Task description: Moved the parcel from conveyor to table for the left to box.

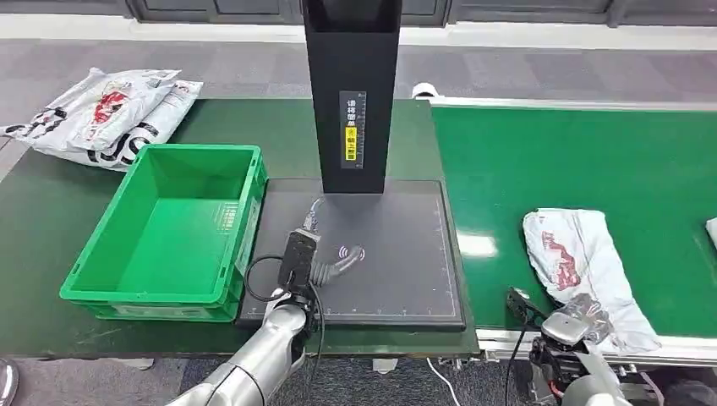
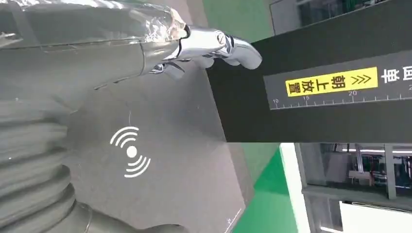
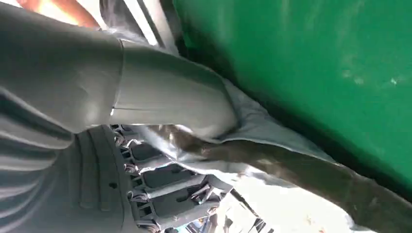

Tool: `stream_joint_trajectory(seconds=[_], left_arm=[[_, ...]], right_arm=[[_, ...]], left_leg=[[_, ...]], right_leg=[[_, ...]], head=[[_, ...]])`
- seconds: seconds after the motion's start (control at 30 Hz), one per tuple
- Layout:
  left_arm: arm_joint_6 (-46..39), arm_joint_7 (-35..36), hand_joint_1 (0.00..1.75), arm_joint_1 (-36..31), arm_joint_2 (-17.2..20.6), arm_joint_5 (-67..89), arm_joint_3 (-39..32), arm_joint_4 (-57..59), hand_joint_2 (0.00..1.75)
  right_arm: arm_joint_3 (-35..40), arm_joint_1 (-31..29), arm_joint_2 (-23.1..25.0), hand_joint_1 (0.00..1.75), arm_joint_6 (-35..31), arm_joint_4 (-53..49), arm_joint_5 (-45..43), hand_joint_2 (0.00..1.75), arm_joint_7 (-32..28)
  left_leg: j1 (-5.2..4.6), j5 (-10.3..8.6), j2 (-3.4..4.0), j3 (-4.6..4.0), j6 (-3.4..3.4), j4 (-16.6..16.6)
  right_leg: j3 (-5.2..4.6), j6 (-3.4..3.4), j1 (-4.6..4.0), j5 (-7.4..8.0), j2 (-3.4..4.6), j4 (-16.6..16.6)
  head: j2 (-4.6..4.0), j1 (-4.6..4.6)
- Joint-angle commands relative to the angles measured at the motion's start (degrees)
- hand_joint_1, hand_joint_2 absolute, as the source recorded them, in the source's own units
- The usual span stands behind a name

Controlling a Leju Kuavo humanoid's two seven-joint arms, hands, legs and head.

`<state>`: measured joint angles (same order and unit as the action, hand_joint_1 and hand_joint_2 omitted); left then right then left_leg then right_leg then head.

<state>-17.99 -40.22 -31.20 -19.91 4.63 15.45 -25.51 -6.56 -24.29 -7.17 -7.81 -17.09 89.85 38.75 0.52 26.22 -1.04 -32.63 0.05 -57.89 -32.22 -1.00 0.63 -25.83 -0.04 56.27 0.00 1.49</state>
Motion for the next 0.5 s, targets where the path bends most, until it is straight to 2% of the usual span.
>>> stream_joint_trajectory(seconds=[0.03,0.1,0.17,0.2,0.23,0.27,0.37,0.43,0.5], left_arm=[[-0.49,0.22,0.0,-0.38,1.73,0.23,-3.89,-0.3,1.75],[-1.1,0.22,0.0,0.16,2.11,0.32,-4.34,-1.08,1.75],[-2.26,0.22,0.0,0.85,2.58,0.68,-4.93,-2.16,1.75],[-2.25,0.22,0.0,1.13,2.77,0.73,-5.0,-2.76,1.75],[-2.73,0.22,0.0,1.24,2.81,0.86,-5.05,-3.1,1.75],[-2.73,0.22,0.0,1.24,2.81,0.86,-5.05,-3.1,1.75],[-2.73,0.22,0.0,1.24,2.81,0.86,-5.05,-3.1,1.75],[-2.73,0.22,0.0,1.24,2.81,0.86,-5.05,-3.1,1.75],[-2.73,0.22,0.0,1.24,2.81,0.86,-5.05,-3.1,1.75]], right_arm=[[-5.23,3.0,1.82,1.75,-7.06,3.31,-1.06,1.75,-4.11],[-6.67,0.66,2.91,1.75,-15.49,2.65,-1.5,1.75,-7.29],[-9.51,-2.59,4.74,1.75,-29.46,0.61,-4.42,1.75,-16.87],[-11.2,-3.1,5.82,1.75,-32.19,-3.49,-6.45,1.75,-21.62],[-12.67,-2.34,6.75,1.75,-32.19,-8.14,-7.52,1.75,-25.09],[-12.67,-2.34,6.75,1.75,-32.19,-8.14,-7.52,1.75,-25.09],[-12.67,-2.34,6.75,1.75,-32.19,-8.14,-7.52,1.75,-25.09],[-12.67,-2.34,6.75,1.75,-32.19,-8.14,-7.52,1.75,-25.09],[-12.67,-2.34,6.75,1.75,-32.19,-8.14,-7.52,1.75,-25.09]], left_leg=[[0.0,-0.09,-0.09,-0.1,-0.04,0.15],[0.02,0.01,0.06,-0.05,-0.03,0.05],[-0.01,-0.04,0.17,-0.16,-0.04,0.12],[0.01,0.02,0.24,-0.18,-0.04,0.04],[-0.02,0.01,0.46,-0.29,-0.05,0.08],[-0.07,0.01,0.57,-0.44,-0.05,0.05],[-0.06,-0.05,0.72,-0.72,-0.15,0.04],[-0.07,-0.1,0.68,-0.72,-0.19,0.09],[-0.07,-0.19,0.31,-0.75,-0.2,0.06]], right_leg=[[-0.02,0.05,-0.01,0.02,-0.17,-0.11],[0.02,0.02,-0.03,-0.01,0.02,-0.04],[-0.12,0.05,-0.01,0.05,0.11,-0.05],[-0.14,0.03,-0.02,0.04,0.21,0.01],[-0.28,0.05,0.01,0.1,0.4,0.04],[-0.16,0.03,0.06,0.12,0.53,0.14],[-0.6,0.15,0.05,0.27,0.66,0.25],[-0.67,0.2,0.06,0.29,0.55,0.24],[-0.58,0.17,0.06,0.23,0.23,0.23]], head=[[-0.02,0.0],[0.0,0.0],[-0.02,0.0],[0.0,0.0],[-0.02,0.0],[-0.02,0.0],[0.0,0.0],[0.0,0.0],[-0.02,0.0]])
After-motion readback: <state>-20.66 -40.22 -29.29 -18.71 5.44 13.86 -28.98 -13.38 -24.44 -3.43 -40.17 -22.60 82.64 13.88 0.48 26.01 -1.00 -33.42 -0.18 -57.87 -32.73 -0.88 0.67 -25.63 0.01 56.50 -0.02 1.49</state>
